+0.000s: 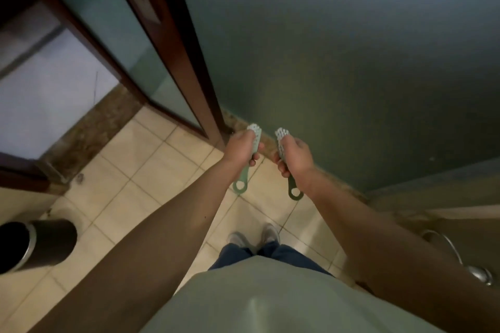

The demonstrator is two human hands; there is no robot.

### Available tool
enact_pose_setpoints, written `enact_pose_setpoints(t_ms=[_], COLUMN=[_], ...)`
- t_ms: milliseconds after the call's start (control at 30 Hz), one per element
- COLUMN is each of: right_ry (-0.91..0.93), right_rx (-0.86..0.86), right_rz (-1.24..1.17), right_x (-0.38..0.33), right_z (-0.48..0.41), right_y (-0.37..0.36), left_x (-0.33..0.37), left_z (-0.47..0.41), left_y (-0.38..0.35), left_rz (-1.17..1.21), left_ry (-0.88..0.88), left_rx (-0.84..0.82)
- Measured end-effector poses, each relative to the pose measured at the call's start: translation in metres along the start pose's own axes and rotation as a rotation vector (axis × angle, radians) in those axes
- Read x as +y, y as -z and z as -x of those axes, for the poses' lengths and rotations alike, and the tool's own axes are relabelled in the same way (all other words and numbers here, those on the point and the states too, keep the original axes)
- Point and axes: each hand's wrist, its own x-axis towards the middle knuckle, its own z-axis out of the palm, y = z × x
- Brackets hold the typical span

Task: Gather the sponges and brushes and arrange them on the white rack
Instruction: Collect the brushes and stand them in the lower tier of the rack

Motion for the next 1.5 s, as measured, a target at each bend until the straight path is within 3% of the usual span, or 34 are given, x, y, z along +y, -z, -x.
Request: enact_pose_setpoints(t_ms=[200,500,633,733,867,1033,1367,1500], right_ry=[0.051,0.218,0.182,0.107,0.027,0.076,0.087,0.043], right_rx=[0.098,0.304,0.362,0.365,0.483,0.591,1.152,1.262], right_rz=[-0.108,0.012,-0.040,-0.229,-0.487,-0.561,-0.689,-0.784], right_x=[-0.025,-0.055,-0.065,-0.073,-0.074,-0.061,0.015,0.049], right_z=[0.004,0.003,0.006,0.011,0.022,0.045,0.135,0.190], right_y=[0.044,0.095,0.104,0.104,0.098,0.078,0.066,0.073], left_x=[0.032,0.083,0.101,0.115,0.131,0.135,0.068,0.038], left_z=[0.010,0.004,0.003,0.001,-0.004,0.011,0.072,0.119], left_y=[-0.031,-0.069,-0.087,-0.097,-0.102,-0.105,-0.127,-0.134], left_rz=[-0.045,-0.315,-0.280,-0.260,-0.299,-0.393,-0.705,-0.853], left_ry=[-0.147,-0.382,-0.280,-0.181,-0.127,-0.140,-0.367,-0.442], left_rx=[-0.025,-0.149,-0.291,-0.376,-0.507,-0.634,-0.966,-1.159])
